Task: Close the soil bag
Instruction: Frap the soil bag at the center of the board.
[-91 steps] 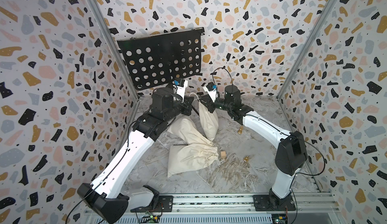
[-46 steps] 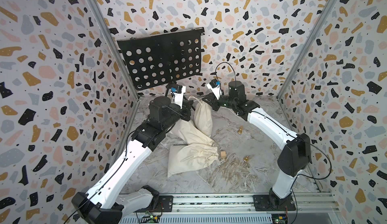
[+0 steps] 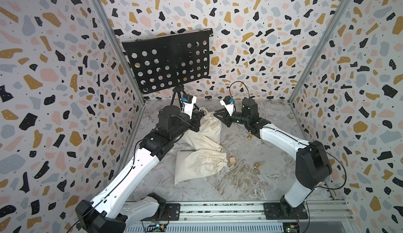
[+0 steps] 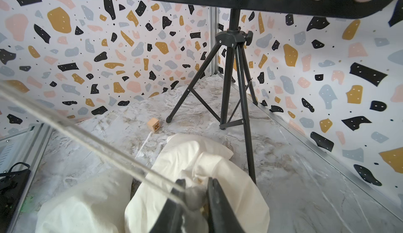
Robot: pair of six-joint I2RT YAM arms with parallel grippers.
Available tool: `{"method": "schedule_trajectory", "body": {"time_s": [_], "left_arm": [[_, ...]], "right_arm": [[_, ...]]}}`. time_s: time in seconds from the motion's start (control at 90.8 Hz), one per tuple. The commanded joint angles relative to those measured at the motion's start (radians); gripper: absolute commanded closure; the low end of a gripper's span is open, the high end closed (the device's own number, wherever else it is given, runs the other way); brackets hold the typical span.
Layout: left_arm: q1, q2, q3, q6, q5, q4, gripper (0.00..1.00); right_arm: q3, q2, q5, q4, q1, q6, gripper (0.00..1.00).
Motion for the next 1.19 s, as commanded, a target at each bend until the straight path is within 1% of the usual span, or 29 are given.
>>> {"method": "schedule_trajectory", "body": {"time_s": [0.0,0.132,0.231,0.396,0.495,0.661,0.804,0.925,1.079,1.178], "left_arm": [[0.016,-0.134,0.154,-0.016,0.044,0.259,1.0],[0.017,-0.113,0.148,-0.037,0.086,0.25,1.0],[0.016,-0.099,0.129,-0.049,0.1,0.252,1.0],[0.016,-0.072,0.123,-0.057,0.111,0.249,1.0],[0.016,-0.063,0.117,-0.056,0.114,0.249,1.0],[0.017,-0.046,0.128,-0.048,0.111,0.243,1.0],[0.016,-0.018,0.137,-0.048,0.11,0.238,1.0],[0.017,-0.007,0.139,-0.051,0.108,0.235,1.0],[0.018,-0.009,0.145,-0.057,0.113,0.235,1.0],[0.018,-0.011,0.144,-0.065,0.121,0.24,1.0]], "right_arm": [[-0.077,-0.035,0.234,-0.115,-0.095,0.029,0.7],[-0.102,-0.123,0.171,-0.086,-0.063,0.016,0.62],[-0.121,-0.17,0.144,-0.059,-0.048,0.005,0.52],[-0.14,-0.173,0.083,0.013,-0.017,0.01,0.36],[-0.134,-0.156,0.051,0.047,0.022,0.007,0.31],[-0.115,-0.162,-0.002,0.093,0.068,0.021,0.28],[-0.119,-0.232,0.005,0.054,0.079,0.002,0.26],[-0.086,-0.266,-0.039,-0.005,0.104,-0.023,0.26],[-0.028,-0.26,-0.056,-0.046,0.147,-0.033,0.26],[0.031,-0.222,-0.043,-0.069,0.165,-0.036,0.29]]}}
